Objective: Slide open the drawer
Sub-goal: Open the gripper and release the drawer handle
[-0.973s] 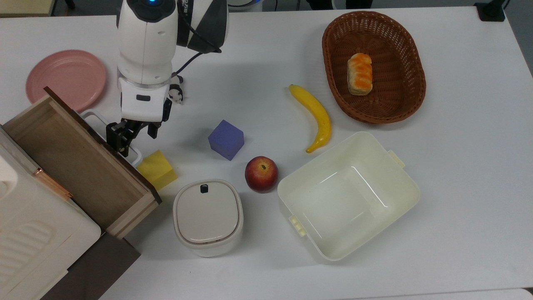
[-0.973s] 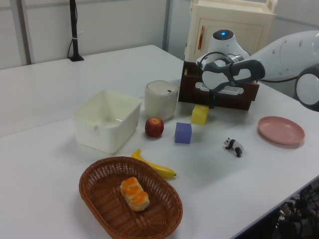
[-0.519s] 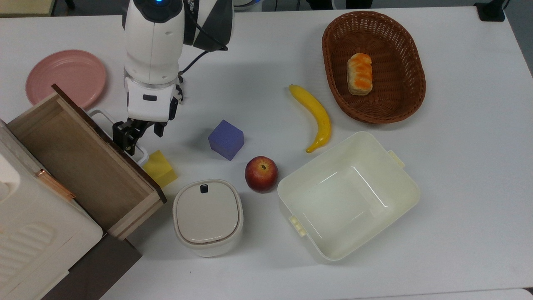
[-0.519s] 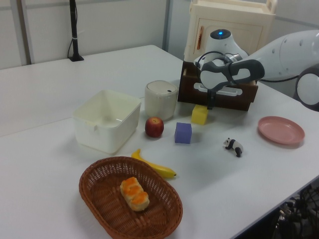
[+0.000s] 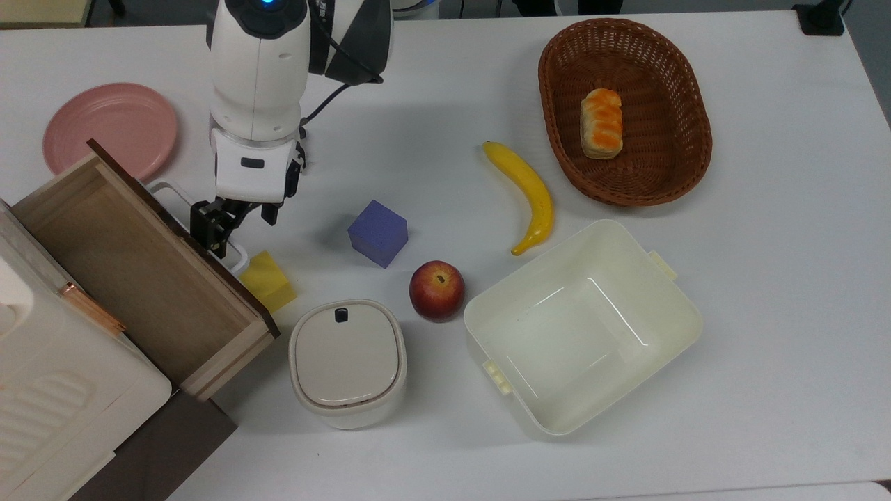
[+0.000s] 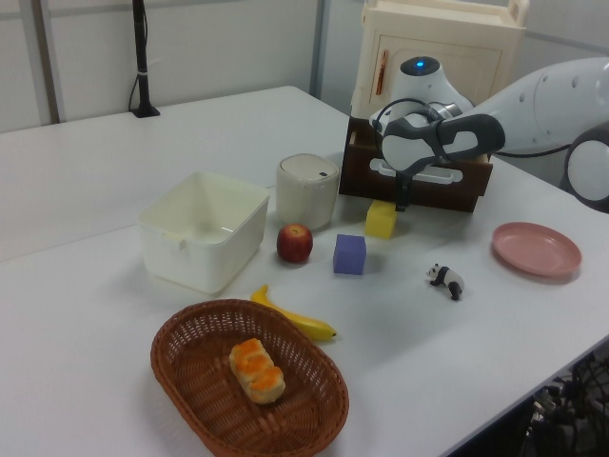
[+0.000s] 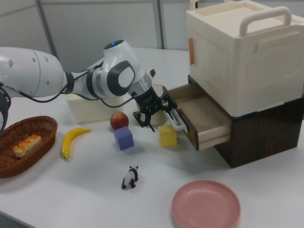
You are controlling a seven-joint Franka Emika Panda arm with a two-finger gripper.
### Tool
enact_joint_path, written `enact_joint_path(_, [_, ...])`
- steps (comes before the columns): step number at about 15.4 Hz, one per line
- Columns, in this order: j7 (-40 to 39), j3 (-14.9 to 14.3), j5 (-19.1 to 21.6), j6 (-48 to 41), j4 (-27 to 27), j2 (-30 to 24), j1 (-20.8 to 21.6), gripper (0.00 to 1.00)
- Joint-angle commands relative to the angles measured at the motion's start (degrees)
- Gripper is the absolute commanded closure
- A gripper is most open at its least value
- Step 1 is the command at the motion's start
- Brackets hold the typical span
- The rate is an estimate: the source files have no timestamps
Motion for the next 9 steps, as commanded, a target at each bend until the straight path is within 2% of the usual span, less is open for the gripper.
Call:
enact_joint_path(1, [-0.71,0.95,0.25,-1.0,-1.18,-1.71,0.33,0.22])
enact_joint_path(6, [-0.62,0.95,0.43,-0.91,0.13,-1.8,-0.11,0.1])
enact_joint_path(9, [-0.53,0.87,0.69,-0.91,0.4,-1.63,-0.55,0.1])
